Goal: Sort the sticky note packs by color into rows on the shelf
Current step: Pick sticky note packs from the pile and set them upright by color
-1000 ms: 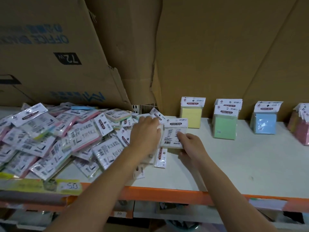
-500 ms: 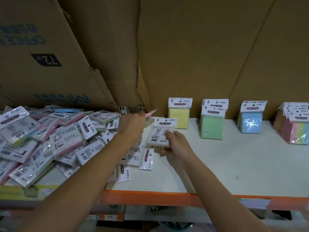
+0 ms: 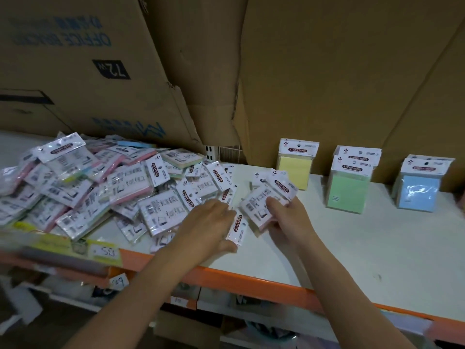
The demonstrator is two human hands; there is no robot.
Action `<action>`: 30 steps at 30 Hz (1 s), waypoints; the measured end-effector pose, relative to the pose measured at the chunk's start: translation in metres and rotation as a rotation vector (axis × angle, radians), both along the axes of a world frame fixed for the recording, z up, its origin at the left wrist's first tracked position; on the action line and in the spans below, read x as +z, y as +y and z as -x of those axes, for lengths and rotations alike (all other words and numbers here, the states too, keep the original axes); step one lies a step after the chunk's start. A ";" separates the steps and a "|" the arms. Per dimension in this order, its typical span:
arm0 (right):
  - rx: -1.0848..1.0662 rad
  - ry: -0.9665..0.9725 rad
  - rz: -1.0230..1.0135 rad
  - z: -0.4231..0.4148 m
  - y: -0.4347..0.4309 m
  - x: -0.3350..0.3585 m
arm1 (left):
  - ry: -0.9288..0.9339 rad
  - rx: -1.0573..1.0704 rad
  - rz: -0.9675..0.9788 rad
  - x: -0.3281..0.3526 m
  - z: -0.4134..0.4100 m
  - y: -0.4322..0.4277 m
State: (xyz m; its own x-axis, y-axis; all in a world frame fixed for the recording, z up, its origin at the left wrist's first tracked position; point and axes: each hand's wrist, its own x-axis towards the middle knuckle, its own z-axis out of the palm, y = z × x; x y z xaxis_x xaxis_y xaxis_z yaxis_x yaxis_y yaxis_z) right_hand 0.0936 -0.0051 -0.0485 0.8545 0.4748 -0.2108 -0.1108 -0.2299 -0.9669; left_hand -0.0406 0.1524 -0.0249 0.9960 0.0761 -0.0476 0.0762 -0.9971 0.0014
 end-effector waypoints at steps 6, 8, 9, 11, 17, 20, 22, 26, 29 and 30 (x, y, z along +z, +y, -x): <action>0.017 0.077 -0.045 -0.005 -0.034 -0.012 | -0.182 -0.019 -0.101 -0.006 0.001 0.002; 0.064 0.034 -0.018 -0.004 -0.040 -0.014 | -0.374 -0.013 -0.076 -0.005 0.002 -0.003; 0.085 0.028 -0.016 -0.001 -0.040 -0.014 | -0.480 0.011 -0.039 -0.005 0.001 -0.005; 0.141 0.105 -0.116 0.008 -0.033 -0.014 | -0.611 0.087 0.047 -0.001 -0.005 -0.013; 0.234 0.177 -0.305 0.036 0.008 -0.005 | -0.666 0.218 0.295 0.012 -0.024 -0.054; 0.210 0.110 -0.234 0.034 0.013 0.000 | -0.557 0.320 0.627 0.011 -0.018 -0.047; 0.155 0.040 -0.131 0.031 0.019 0.001 | -0.531 0.364 0.797 0.007 -0.005 -0.039; 0.091 0.104 -0.029 0.027 0.036 0.000 | -0.641 0.476 0.552 0.000 0.029 -0.017; 0.019 0.118 -0.040 0.027 0.035 0.003 | -0.565 0.541 0.191 0.001 0.049 0.016; 0.016 0.112 -0.056 0.026 0.032 0.003 | -0.472 0.558 0.154 0.001 0.054 0.028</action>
State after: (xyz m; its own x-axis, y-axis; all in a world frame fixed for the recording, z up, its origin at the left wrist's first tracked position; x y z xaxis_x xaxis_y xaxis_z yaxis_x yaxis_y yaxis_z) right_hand 0.0679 0.0269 -0.0456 0.8194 0.5017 -0.2773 -0.2153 -0.1790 -0.9600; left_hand -0.0948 0.1800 -0.0235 0.7287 0.6032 0.3243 0.5276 -0.7964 0.2957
